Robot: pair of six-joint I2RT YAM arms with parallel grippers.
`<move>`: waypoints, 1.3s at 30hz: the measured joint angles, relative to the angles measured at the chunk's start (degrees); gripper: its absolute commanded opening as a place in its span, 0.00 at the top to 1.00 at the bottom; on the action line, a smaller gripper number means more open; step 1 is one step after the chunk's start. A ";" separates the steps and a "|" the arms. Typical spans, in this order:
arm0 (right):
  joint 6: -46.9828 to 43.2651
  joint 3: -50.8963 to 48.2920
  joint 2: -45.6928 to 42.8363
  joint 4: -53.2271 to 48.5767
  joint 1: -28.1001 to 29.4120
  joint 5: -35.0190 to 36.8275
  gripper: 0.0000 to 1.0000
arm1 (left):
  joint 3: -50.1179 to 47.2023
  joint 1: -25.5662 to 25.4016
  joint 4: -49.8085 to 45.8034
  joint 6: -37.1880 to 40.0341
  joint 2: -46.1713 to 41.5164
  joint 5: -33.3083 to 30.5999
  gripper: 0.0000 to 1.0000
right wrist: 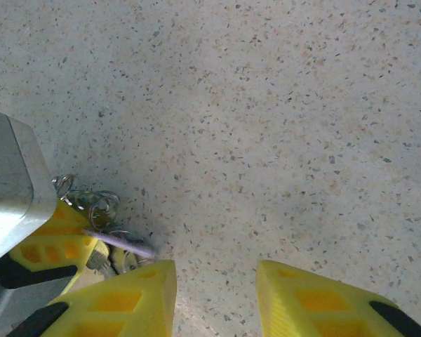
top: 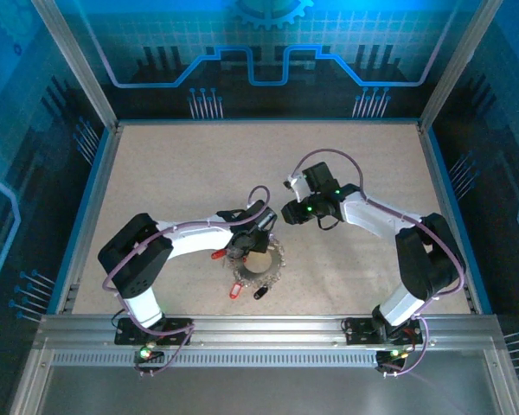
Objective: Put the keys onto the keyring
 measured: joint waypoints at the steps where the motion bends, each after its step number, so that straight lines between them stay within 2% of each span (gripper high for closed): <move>1: 0.00 0.00 -0.09 0.00 -0.04 -0.02 0.65 | 0.00 0.00 0.20 0.22 0.00 0.00 0.88; 5: 0.00 0.00 -0.28 0.04 -0.09 -0.22 0.65 | 0.00 0.07 0.81 2.03 0.00 0.04 1.00; 12: 0.00 -0.07 -0.39 0.07 -0.09 0.02 0.65 | -1.11 0.07 2.78 9.16 -1.70 1.40 1.00; 19: 0.26 -4.90 -6.12 3.87 -0.28 0.57 0.63 | -8.35 0.11 8.59 21.86 -13.84 7.76 1.00; 25: -2.16 -12.44 -16.72 12.39 -1.14 -0.66 0.61 | -13.86 0.13 13.57 33.55 -24.65 14.97 1.00; 32: -9.27 -17.33 -26.51 17.94 -1.20 -8.63 0.60 | -18.86 0.61 17.51 46.60 -33.33 24.26 1.00; 39: -15.54 -17.92 -29.66 16.35 -1.20 -20.22 0.60 | -22.51 1.90 20.39 52.98 -38.69 31.39 1.00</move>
